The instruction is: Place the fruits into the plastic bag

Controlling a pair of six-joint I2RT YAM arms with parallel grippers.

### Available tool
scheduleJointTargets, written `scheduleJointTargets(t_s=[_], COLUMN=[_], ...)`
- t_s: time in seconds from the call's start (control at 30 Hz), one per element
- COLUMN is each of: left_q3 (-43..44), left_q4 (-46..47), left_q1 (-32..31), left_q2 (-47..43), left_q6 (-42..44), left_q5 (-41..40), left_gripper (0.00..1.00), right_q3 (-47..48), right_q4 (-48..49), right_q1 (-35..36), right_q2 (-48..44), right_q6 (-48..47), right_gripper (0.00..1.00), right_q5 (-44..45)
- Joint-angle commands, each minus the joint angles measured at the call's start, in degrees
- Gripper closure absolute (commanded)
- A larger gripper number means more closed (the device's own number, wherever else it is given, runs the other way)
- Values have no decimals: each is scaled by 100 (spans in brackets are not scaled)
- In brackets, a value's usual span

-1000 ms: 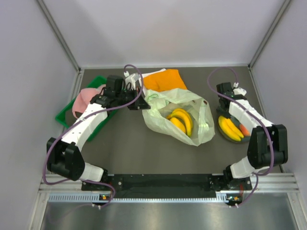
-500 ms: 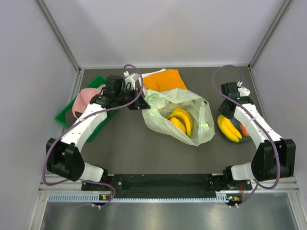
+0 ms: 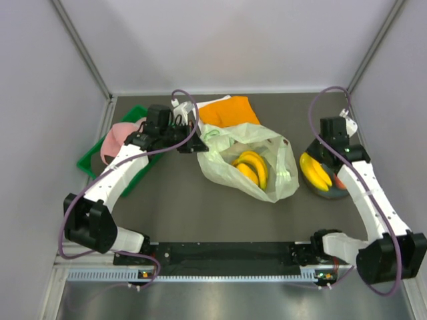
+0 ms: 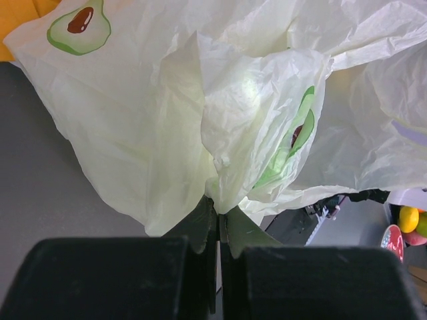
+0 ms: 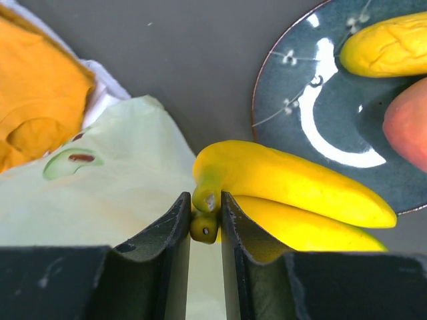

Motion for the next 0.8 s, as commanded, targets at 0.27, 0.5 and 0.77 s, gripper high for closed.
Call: scheduleJointTargets(t_s=[0.27, 0.5, 0.77], left_q3=[32, 41, 111], left_q4=[12, -40, -242], left_q1=[-24, -24, -33], left_q2=[-36, 105, 289], left_q6=[189, 207, 339], left_q5=[-207, -251, -506], left_gripper=[100, 100, 100], right_q3=[70, 52, 772], right_q4=[154, 506, 646], right_q1=[-39, -30, -39], right_q2=[-1071, -1686, -1783], right_q6=[-308, -449, -950], right_gripper=[100, 100, 100], right_q5=[-333, -650, -782])
